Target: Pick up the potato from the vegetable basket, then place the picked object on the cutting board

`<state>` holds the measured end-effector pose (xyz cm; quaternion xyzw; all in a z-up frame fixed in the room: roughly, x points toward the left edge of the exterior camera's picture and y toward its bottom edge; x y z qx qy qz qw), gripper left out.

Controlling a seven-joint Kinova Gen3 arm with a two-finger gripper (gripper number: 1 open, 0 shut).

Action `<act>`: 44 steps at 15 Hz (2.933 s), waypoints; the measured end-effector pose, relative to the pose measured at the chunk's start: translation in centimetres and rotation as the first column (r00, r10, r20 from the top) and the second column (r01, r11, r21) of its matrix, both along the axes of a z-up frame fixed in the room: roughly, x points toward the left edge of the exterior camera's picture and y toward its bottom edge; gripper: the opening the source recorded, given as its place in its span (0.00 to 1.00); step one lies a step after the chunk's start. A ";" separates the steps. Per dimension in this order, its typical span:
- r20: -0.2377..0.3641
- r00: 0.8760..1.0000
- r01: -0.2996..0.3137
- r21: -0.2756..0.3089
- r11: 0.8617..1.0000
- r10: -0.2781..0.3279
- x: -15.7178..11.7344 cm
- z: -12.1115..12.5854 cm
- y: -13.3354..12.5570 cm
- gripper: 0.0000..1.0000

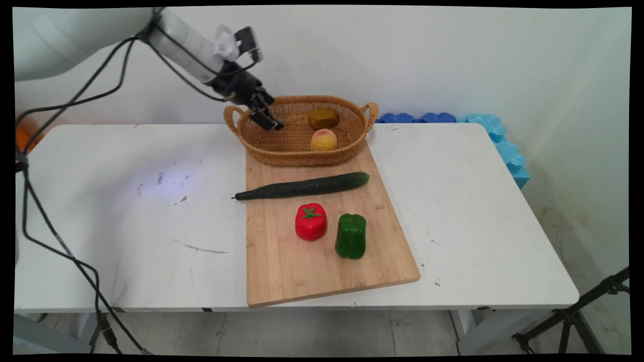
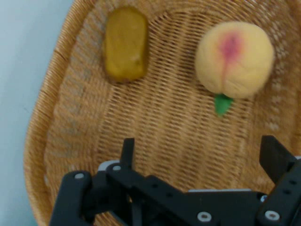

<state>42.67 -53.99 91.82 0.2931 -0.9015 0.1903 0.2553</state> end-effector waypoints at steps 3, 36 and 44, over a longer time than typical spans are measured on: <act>0.024 1.000 -0.006 -0.022 1.000 0.006 -1.4 -0.4 -2.5 1.00; 0.139 0.990 0.033 -0.018 0.999 -0.030 -9.6 -8.4 -15.5 0.00; 0.096 0.995 0.000 -0.050 0.999 0.005 -8.5 -3.9 -12.4 0.00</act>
